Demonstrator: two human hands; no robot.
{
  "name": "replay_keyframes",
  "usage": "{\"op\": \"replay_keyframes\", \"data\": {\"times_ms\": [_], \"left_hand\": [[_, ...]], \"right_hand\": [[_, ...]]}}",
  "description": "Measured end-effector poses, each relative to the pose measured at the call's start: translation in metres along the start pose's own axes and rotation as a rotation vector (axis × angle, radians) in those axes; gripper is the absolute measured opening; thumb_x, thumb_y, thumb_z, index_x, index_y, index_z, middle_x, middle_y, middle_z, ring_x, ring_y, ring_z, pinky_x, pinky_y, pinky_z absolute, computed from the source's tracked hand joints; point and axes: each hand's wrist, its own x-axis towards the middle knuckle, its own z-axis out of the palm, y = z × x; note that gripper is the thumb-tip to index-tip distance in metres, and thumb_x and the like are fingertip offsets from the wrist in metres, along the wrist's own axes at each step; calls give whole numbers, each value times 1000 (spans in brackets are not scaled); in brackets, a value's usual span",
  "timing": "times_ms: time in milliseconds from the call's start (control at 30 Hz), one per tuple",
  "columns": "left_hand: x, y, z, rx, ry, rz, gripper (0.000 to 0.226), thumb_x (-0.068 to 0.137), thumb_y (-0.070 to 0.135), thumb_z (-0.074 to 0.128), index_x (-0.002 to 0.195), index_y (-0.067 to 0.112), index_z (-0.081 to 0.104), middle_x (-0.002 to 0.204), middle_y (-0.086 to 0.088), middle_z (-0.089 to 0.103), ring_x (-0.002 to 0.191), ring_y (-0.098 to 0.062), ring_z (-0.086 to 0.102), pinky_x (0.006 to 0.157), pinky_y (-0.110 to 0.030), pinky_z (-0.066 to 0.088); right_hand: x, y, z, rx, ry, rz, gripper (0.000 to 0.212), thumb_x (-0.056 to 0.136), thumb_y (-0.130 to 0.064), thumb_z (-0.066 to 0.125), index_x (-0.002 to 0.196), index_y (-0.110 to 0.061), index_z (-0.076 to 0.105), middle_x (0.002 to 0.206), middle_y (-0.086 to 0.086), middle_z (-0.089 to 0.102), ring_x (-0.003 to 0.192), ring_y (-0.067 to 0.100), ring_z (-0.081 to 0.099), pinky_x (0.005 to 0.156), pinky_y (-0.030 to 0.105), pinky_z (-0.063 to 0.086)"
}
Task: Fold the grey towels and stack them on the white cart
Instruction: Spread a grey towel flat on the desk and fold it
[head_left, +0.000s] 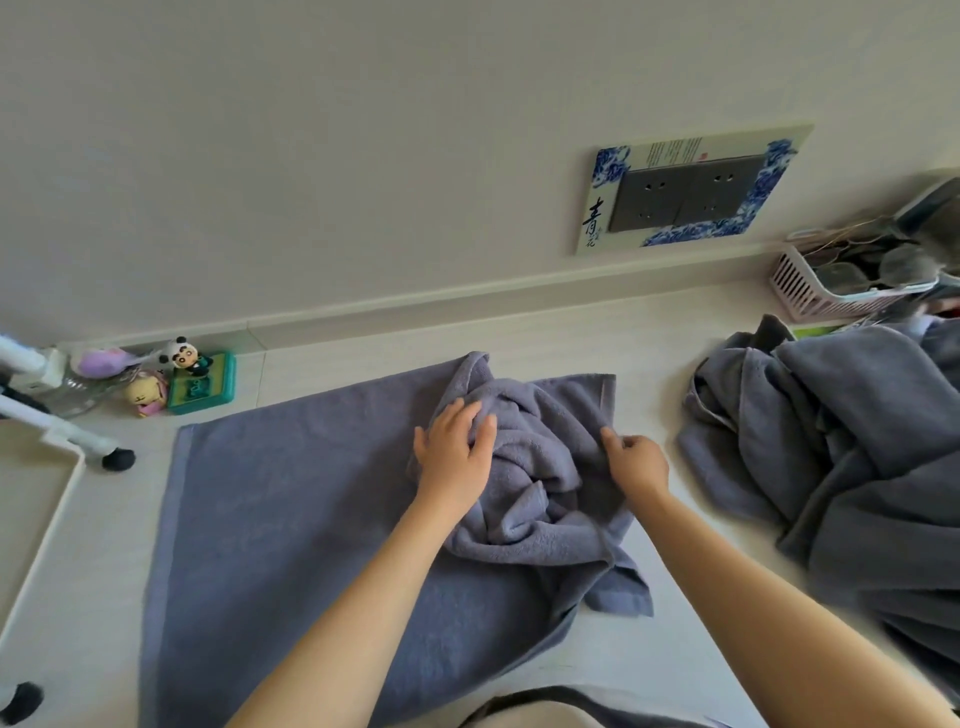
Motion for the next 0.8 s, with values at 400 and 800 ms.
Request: {"op": "replay_keyframes", "data": {"times_ms": [400,800], "left_hand": [[57,129,8,-250,-390,184,46,101,40,31,143,22,38,152,3,33,140,-15,29,115,-29,21],[68,207,-14,-603,-623,170,29,91,26,59,114,8,62,84,-1,65,77,-14,61,57,-19,51]], "right_hand": [[-38,-50,-90,134,-57,-589,12,93,-27,55,98,-19,64,78,-1,68,72,10,61,67,15,45],[-93,-21,-182,-39,30,-471,24,83,-38,67,103,-27,63,76,-14,64,72,2,59,69,21,47]]}}
